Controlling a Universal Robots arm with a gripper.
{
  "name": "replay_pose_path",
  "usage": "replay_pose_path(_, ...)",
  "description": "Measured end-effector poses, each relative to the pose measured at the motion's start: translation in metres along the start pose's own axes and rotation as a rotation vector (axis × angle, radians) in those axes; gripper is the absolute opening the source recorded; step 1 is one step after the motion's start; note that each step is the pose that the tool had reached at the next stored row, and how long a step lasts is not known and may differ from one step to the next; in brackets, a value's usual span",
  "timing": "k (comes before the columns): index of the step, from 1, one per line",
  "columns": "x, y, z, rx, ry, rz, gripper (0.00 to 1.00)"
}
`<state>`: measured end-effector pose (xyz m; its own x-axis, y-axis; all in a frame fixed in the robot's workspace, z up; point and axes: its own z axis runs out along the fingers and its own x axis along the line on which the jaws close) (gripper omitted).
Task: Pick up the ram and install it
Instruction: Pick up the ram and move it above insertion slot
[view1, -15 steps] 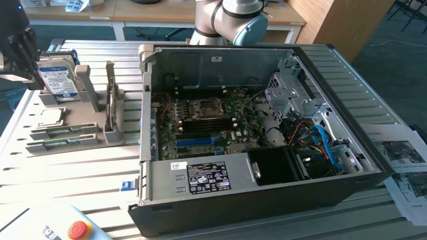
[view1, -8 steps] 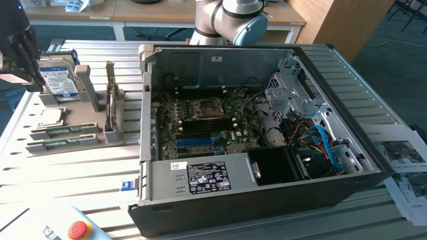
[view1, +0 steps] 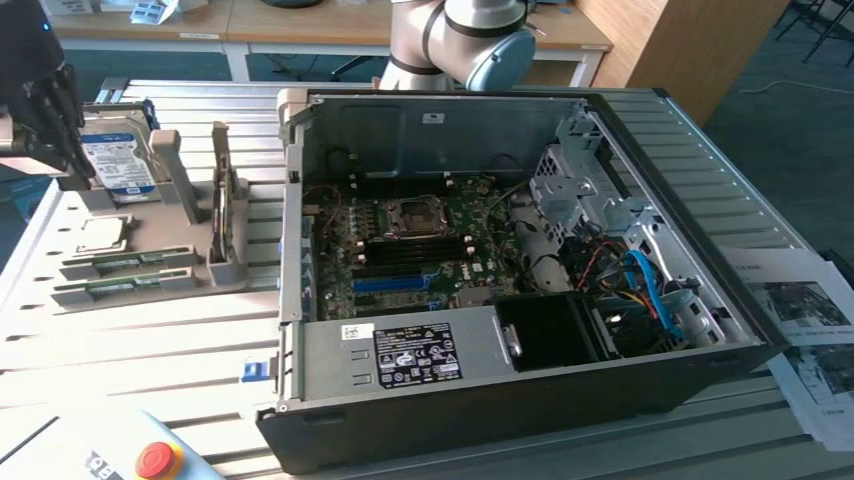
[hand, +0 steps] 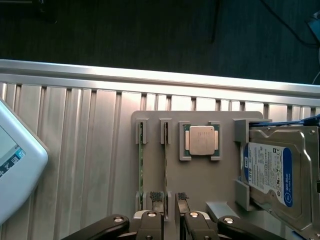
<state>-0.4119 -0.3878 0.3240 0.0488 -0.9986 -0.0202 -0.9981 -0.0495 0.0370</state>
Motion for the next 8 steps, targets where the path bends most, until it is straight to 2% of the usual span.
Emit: replay_pose_path(8, 0.001, -0.0005, 0.0145, 0.0, 0.0, 0.0, 0.24)
